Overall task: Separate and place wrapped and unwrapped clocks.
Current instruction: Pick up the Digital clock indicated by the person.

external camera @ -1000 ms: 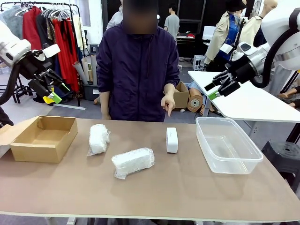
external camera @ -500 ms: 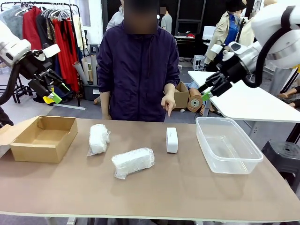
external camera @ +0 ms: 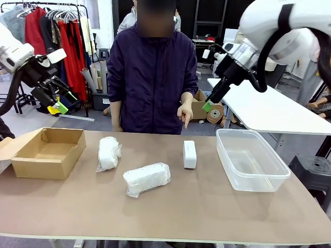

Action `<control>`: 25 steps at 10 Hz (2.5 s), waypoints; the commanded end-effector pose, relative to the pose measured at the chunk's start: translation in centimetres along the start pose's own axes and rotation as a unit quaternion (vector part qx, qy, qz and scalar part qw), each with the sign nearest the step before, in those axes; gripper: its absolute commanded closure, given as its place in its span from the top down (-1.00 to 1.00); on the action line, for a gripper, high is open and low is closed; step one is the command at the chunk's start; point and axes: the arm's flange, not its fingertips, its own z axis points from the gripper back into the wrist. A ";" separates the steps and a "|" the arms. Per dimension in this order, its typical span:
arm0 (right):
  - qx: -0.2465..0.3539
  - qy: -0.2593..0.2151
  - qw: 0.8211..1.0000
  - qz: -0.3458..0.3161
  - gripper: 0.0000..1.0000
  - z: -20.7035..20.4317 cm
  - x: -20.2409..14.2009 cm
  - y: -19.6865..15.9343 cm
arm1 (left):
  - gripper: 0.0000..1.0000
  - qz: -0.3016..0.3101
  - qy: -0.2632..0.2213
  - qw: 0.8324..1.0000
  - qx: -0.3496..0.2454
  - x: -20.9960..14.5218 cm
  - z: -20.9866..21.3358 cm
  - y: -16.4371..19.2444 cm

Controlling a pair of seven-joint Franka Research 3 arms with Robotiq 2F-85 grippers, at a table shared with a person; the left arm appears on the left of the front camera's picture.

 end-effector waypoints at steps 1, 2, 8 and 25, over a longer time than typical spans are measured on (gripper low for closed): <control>0.003 0.102 0.994 -0.037 1.00 -1.1 3.5 -1.7 | 1.00 -0.002 0.000 1.000 0.001 0.0 0.3 -0.2; -0.006 0.133 0.988 -0.076 1.00 -2.2 4.4 -2.3 | 1.00 -0.002 0.000 1.000 0.001 0.0 0.3 -0.2; -0.235 0.191 0.929 -0.214 1.00 -14.3 2.9 -2.2 | 1.00 -0.002 0.000 1.000 0.001 0.0 0.3 -0.2; -0.287 0.087 0.790 -0.536 1.00 -22.1 2.3 -3.6 | 1.00 -0.002 0.000 1.000 0.001 0.0 0.3 -0.2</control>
